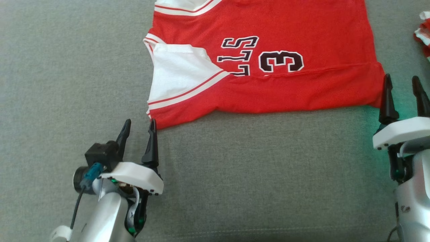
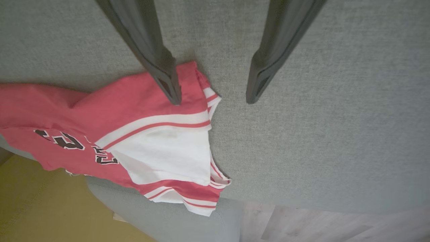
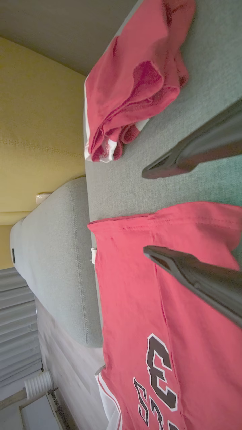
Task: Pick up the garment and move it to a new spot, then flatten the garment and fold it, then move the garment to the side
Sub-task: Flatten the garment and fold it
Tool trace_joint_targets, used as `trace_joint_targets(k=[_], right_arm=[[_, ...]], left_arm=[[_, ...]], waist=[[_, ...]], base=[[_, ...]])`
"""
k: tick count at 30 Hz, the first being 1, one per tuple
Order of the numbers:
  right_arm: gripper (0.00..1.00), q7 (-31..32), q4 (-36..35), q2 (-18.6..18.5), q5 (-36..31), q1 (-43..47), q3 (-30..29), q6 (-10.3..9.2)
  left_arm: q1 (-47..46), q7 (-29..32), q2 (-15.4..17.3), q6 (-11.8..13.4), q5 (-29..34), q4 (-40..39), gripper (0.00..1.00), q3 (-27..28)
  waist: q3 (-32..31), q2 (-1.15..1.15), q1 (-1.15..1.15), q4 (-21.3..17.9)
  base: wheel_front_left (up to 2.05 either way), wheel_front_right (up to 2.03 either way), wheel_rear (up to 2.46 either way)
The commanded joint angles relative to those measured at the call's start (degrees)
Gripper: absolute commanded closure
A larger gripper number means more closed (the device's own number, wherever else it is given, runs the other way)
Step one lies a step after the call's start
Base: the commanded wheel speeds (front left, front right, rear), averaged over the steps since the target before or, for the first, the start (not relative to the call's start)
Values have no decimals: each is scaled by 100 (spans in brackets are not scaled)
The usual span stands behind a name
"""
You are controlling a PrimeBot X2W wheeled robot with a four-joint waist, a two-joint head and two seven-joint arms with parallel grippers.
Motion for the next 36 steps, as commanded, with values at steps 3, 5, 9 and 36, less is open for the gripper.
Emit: trace_joint_targets(k=[3,5,9,36], right_arm=[[0,58,-268,1,-72,57,58,39],[0,73,-309,9,-88,63,23,39],[0,86,-345,26,-109,105,-15,39],[0,1081,552,316,-259,-19,-394,39]], left_arm=[[-183,-30,-6,-13,24,-51,0,195],[-193,-30,-25,-40,27,-15,0,173],[-237,-30,-43,-47,83,221,0,101],[-602,-30,-41,-282,97,806,100,-153]], waist=[[5,0,0,-76],[14,0,0,-94],[33,0,0,-111],[-112,0,0,64]], base=[[0,0,0],[0,0,0],[0,0,0],[0,0,0]])
